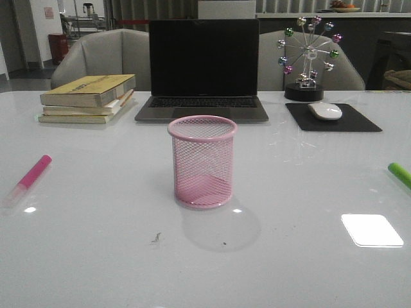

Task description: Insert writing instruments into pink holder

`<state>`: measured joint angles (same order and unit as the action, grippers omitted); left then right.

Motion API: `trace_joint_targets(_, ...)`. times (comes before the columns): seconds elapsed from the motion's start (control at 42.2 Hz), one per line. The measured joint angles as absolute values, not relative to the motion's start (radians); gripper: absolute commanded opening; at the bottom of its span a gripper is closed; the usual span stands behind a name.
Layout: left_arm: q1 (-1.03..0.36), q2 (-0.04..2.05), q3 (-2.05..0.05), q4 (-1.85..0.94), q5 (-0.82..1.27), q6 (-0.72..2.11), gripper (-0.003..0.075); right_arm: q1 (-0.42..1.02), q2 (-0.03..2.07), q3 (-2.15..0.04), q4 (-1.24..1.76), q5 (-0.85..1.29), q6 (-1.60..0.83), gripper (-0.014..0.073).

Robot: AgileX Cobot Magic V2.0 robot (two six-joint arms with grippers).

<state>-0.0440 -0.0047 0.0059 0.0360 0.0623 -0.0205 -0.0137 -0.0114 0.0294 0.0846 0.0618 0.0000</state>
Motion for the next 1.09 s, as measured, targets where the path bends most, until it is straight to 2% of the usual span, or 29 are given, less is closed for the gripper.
trace_joint_targets(0.498,-0.044,-0.005,0.006,0.036,0.062,-0.02,0.0091,-0.014,-0.011,0.029,0.085,0.062,0.0,0.0066)
trace_joint_targets(1.091,-0.044,-0.005,0.002,0.036,-0.045,-0.02,0.0091,-0.014,-0.011,0.029,0.056,0.057,0.0,0.0066)
